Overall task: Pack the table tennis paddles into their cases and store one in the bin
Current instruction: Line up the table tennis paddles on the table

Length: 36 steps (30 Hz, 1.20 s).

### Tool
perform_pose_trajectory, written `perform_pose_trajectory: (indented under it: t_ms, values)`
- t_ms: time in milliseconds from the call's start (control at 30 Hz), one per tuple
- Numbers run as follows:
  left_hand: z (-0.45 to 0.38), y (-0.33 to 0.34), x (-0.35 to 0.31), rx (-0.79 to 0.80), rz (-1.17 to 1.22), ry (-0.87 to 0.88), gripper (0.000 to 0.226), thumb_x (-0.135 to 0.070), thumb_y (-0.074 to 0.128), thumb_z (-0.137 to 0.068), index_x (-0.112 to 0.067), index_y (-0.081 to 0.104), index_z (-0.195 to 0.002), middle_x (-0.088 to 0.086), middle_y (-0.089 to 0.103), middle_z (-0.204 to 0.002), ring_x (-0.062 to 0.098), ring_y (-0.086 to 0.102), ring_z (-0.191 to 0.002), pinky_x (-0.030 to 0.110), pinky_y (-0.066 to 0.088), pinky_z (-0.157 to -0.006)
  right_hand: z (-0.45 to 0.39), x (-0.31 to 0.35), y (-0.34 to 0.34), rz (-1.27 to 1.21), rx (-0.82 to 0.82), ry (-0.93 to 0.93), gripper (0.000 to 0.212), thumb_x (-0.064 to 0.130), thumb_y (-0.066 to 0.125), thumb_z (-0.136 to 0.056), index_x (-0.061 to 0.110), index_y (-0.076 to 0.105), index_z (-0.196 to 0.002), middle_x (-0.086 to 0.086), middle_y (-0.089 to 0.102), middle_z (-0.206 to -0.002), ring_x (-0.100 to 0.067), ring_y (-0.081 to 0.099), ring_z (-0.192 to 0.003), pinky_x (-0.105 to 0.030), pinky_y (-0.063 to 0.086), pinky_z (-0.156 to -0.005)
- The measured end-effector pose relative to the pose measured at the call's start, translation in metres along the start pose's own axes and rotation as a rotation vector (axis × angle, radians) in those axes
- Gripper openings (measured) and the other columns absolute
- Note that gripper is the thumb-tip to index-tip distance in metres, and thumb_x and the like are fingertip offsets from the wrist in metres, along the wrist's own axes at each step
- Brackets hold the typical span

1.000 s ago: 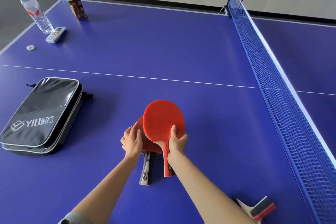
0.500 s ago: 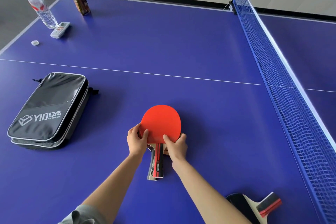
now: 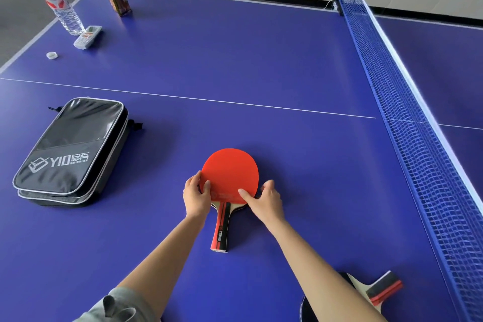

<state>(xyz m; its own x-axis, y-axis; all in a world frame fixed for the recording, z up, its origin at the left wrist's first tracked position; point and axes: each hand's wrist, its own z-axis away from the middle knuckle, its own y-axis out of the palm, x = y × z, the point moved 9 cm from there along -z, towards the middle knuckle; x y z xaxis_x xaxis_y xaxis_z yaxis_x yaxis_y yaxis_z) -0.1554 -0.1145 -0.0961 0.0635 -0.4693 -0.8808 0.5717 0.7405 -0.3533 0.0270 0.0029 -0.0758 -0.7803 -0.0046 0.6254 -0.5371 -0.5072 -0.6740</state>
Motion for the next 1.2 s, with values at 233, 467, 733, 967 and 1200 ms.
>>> perform_pose_trajectory:
  t_ms: [233,467,733,967,1200]
  values:
    - [0.004,0.000,-0.001,-0.029,-0.023,0.017,0.044,-0.013,0.051,-0.096,-0.008,0.043,-0.139,0.010,0.050,-0.136,0.028,0.048,-0.122,0.037,0.039,-0.106,-0.005,0.019,0.018,-0.202,0.030,-0.134,0.066,0.016,0.051,-0.096,0.006,0.014,-0.150,-0.010,0.026,-0.155,-0.024,0.022,-0.143,-0.031,0.021,-0.115]
    - [0.008,0.004,-0.016,-0.049,-0.229,0.124,0.044,-0.010,0.044,-0.098,-0.010,0.040,-0.142,0.012,0.048,-0.138,0.030,0.039,-0.127,0.037,0.034,-0.103,-0.009,0.016,0.018,-0.158,0.036,-0.126,0.067,0.016,0.052,-0.096,0.004,0.014,-0.150,-0.012,0.031,-0.153,-0.026,0.022,-0.141,-0.031,0.023,-0.113]
    - [0.073,0.010,-0.054,-0.115,-0.191,0.353,0.035,-0.003,0.054,-0.088,-0.011,0.059,-0.121,0.008,0.054,-0.120,0.028,0.044,-0.110,0.024,0.036,-0.086,0.034,-0.019,-0.050,-0.051,0.015,-0.350,0.041,0.015,0.060,-0.091,0.016,0.055,-0.131,-0.003,0.051,-0.139,-0.020,0.042,-0.131,-0.025,0.031,-0.106]
    - [0.198,0.114,-0.015,0.474,-0.436,0.514,0.038,-0.017,0.065,-0.085,-0.014,0.059,-0.123,0.006,0.058,-0.116,0.028,0.051,-0.107,0.035,0.041,-0.095,0.103,-0.145,-0.097,0.225,0.229,-0.337,0.058,0.032,0.077,-0.075,0.023,0.054,-0.128,0.006,0.053,-0.128,-0.014,0.041,-0.125,-0.021,0.031,-0.104]
    - [0.271,0.151,0.039,0.559,-0.549,0.316,0.062,-0.035,0.073,-0.079,-0.020,0.049,-0.134,0.001,0.048,-0.126,0.022,0.040,-0.118,0.032,0.038,-0.101,0.131,-0.206,-0.093,0.385,0.275,-0.370,0.094,0.042,0.082,-0.064,0.027,0.032,-0.143,0.006,0.032,-0.142,-0.017,0.030,-0.130,-0.033,0.032,-0.108]
